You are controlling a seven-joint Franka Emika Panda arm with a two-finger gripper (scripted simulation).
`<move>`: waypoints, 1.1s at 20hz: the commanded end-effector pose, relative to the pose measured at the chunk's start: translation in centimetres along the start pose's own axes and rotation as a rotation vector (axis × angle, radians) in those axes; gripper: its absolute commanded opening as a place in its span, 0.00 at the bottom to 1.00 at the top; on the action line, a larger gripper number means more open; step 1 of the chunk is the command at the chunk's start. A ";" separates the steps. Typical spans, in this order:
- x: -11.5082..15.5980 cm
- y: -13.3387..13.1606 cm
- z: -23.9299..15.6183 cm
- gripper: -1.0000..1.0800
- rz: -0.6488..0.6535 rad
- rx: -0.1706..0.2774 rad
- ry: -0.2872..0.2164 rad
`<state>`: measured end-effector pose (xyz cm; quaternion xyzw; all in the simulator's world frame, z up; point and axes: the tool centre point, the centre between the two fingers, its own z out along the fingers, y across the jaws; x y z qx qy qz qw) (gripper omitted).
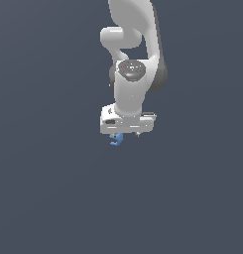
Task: Pick up the object and move it to a goal position.
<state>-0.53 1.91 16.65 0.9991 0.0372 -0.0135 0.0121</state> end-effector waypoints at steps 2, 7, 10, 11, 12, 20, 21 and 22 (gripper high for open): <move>0.0 0.0 0.0 0.96 0.000 0.000 0.000; -0.3 0.0 -0.1 0.96 -0.003 0.002 -0.008; -0.4 0.0 -0.2 0.96 -0.004 0.002 -0.012; -0.4 0.0 -0.2 0.96 -0.004 0.002 -0.012; -0.4 0.0 -0.2 0.96 -0.004 0.002 -0.012; -0.9 0.2 0.3 0.96 0.018 0.005 -0.009; -1.0 0.3 0.5 0.96 0.025 0.006 -0.008; -1.2 0.4 0.7 0.96 0.034 0.006 -0.007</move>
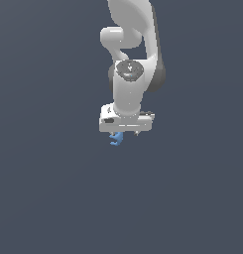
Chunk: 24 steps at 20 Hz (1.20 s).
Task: Pick up the object and move it to a goal position.
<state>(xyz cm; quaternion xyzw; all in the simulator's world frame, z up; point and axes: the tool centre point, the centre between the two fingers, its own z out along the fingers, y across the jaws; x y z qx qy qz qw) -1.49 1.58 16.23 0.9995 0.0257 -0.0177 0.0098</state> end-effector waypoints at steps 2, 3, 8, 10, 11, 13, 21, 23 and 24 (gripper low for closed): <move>-0.7 0.4 0.8 0.96 0.033 0.004 0.003; -1.0 0.5 1.1 0.96 0.045 0.005 0.005; -2.9 1.4 2.9 0.96 0.128 0.013 0.014; -3.8 1.8 3.7 0.96 0.166 0.016 0.019; -4.2 2.0 4.0 0.96 0.183 0.017 0.020; -5.0 2.3 4.6 0.96 0.214 0.019 0.024; -6.9 3.1 5.9 0.96 0.288 0.023 0.032; -7.1 3.2 6.0 0.96 0.293 0.024 0.033; -7.1 3.2 6.0 0.96 0.294 0.024 0.033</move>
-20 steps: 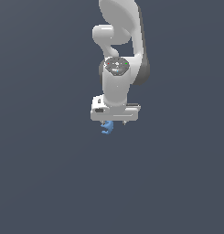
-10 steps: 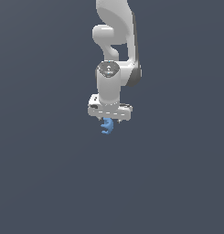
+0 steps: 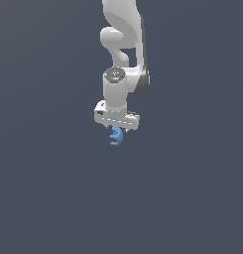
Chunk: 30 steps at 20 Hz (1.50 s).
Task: Pick up the object and move it to a goal position.
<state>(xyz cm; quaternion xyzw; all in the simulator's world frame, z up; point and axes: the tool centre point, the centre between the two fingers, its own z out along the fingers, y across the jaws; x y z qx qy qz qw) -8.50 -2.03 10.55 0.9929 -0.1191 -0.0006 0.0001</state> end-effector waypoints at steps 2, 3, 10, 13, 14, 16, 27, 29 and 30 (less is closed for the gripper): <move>0.0 0.0 0.0 0.96 0.000 0.000 0.000; 0.0 0.0 0.1 0.96 0.000 0.000 0.000; -0.1 0.0 2.7 0.96 0.002 0.000 0.001; -0.2 0.1 4.0 0.96 0.003 0.000 0.001; -0.2 0.1 4.4 0.96 0.003 0.000 0.001; -0.1 0.1 4.8 0.96 0.004 0.000 0.001; -0.1 0.1 5.1 0.00 0.004 0.000 0.001; -0.1 0.1 5.1 0.00 0.004 0.000 0.001; -0.1 0.0 5.0 0.00 0.004 0.001 0.002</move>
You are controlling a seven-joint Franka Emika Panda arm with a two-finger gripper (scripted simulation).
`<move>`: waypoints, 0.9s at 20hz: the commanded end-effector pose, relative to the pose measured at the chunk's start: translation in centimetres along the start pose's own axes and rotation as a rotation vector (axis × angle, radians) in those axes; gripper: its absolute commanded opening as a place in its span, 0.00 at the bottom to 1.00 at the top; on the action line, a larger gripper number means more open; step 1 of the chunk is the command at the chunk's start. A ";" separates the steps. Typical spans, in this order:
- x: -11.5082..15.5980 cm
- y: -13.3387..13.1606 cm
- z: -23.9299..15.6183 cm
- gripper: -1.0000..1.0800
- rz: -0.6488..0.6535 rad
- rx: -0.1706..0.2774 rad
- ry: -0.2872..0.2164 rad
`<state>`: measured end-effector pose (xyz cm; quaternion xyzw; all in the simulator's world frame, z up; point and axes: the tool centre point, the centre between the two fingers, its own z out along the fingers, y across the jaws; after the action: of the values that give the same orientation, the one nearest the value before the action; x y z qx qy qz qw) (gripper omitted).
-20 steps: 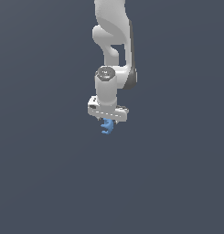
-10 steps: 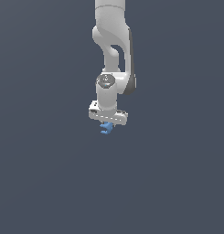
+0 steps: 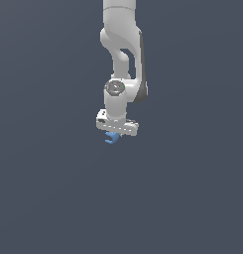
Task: Pick up the object and move it to a goal position.
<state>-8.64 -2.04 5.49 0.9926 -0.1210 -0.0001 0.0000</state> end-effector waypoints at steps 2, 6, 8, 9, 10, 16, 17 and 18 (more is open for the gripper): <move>0.0 -0.1 -0.1 0.00 0.000 0.000 0.001; -0.3 -0.5 -0.8 0.00 0.000 0.000 0.001; -0.5 -0.9 -1.5 0.00 0.000 0.000 0.001; -0.6 -1.2 -1.8 0.00 0.000 0.000 0.001; -0.8 -1.4 -2.3 0.00 0.000 0.000 0.001; -2.0 -3.7 -5.9 0.00 0.000 0.000 0.001; -2.3 -4.2 -6.7 0.00 0.000 0.000 0.001; -2.6 -4.7 -7.5 0.00 0.000 -0.001 0.001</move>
<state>-9.77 2.32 11.81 0.9926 -0.1213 0.0000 0.0003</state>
